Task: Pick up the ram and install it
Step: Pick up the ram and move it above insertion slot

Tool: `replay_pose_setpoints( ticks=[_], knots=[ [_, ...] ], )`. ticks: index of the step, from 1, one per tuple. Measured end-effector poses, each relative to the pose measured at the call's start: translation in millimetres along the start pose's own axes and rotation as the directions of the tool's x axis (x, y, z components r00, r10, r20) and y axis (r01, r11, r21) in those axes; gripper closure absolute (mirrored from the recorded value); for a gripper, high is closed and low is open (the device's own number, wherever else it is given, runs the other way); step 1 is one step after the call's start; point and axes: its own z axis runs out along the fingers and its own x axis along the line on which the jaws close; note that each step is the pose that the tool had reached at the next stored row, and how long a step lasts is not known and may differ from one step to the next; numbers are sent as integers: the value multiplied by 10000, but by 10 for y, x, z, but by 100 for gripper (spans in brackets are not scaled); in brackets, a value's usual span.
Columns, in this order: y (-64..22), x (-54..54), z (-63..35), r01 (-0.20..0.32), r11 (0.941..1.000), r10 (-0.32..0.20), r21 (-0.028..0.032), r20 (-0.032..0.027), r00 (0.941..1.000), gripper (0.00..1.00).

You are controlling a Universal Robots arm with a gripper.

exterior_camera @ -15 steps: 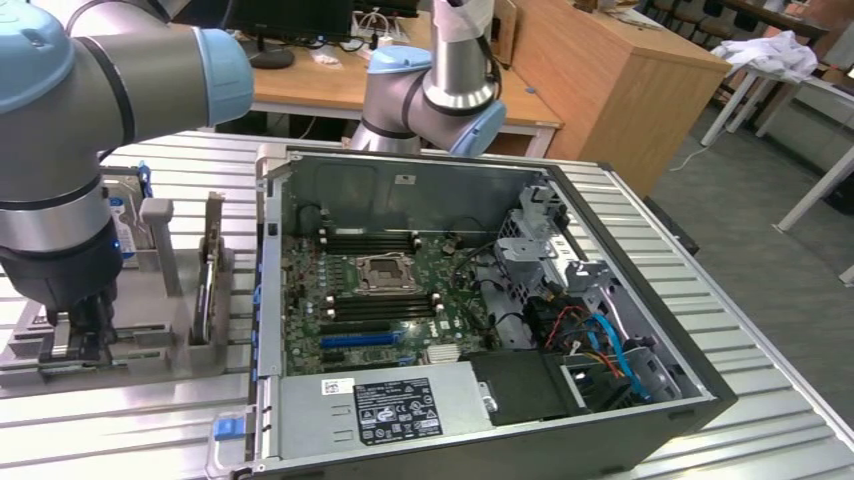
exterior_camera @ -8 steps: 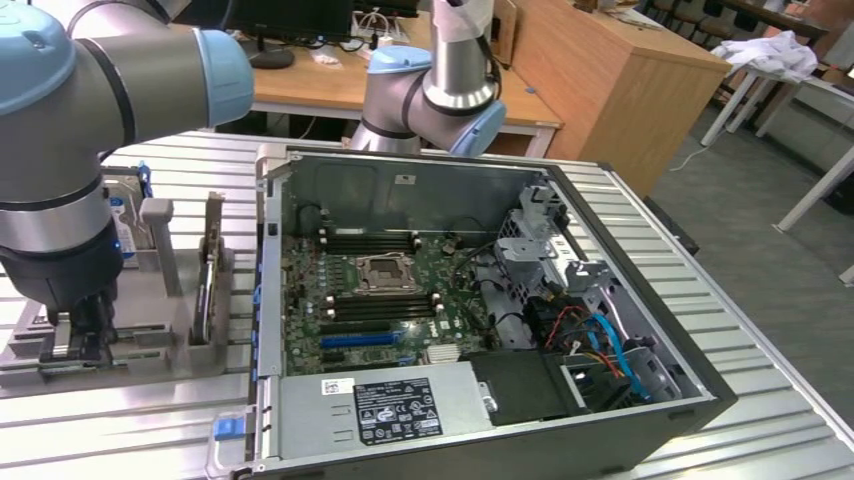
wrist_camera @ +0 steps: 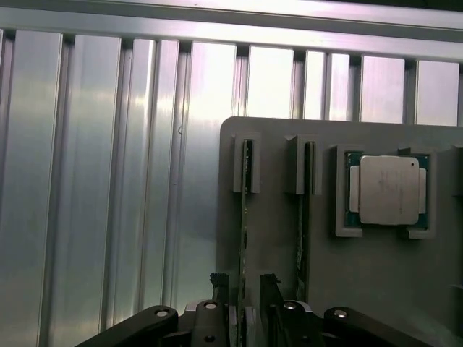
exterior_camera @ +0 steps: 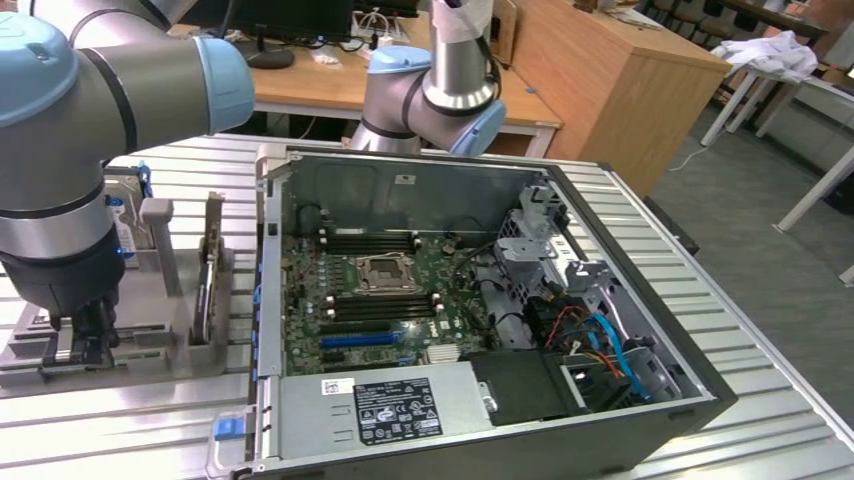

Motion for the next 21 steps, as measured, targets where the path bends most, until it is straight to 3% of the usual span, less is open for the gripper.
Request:
replay_pose_setpoints(
  ticks=[7,21],
  knots=[
    [-53,2,-1,1,10000,-1,2,5,10000,69],
    [-57,-13,21,0,10000,0,-1,3,10000,69]
  ],
)
